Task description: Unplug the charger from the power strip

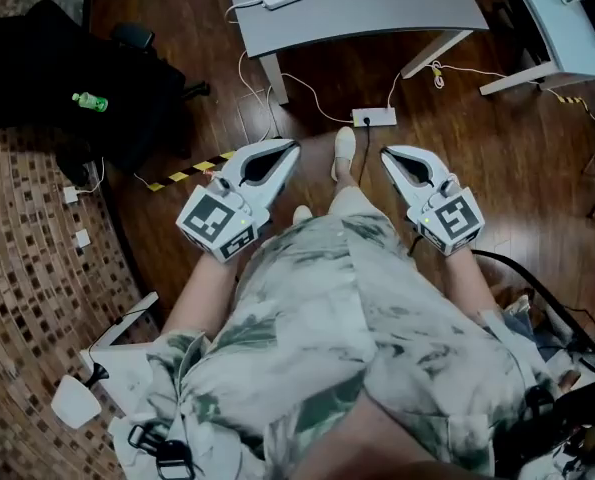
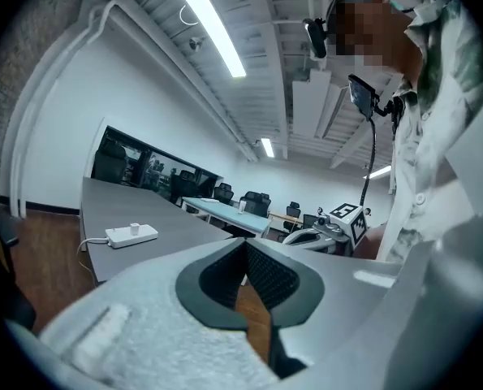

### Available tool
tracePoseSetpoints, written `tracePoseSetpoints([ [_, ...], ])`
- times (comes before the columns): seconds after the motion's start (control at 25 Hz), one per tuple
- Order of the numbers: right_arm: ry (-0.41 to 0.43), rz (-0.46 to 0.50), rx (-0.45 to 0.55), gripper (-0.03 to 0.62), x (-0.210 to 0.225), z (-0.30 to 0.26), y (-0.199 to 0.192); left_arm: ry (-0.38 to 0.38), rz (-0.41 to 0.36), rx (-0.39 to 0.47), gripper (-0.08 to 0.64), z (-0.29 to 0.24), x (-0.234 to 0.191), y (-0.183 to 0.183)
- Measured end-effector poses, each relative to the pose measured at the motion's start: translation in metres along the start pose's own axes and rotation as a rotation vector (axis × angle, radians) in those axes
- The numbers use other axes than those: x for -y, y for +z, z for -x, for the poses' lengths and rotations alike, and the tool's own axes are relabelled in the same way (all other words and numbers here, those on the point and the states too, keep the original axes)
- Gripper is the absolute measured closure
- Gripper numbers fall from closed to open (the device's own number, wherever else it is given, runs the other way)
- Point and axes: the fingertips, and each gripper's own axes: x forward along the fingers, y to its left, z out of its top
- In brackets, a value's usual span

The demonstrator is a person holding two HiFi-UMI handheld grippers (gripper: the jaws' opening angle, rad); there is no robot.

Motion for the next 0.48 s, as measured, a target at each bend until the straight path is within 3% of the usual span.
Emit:
tracePoseSetpoints([
  [0.24,0.118,0.023,0.026,0.586,0.096,-0.074,0.034,0.088,0.022,-0.018,0.560,-0.059,-0.073,0.027],
  [0.36,0.151,0.064,-0.010,0.584,0.141,-0.102,0.059,0.106,0.012,-0.017,0.558,-0.091,-0.101,0.050],
  [0.48,0.186,0.089,-0.054,0.586,0.186,-0.129,0.047,0.140,-0.001,-0.029,0.558,-0.126,-0.133,0.064],
])
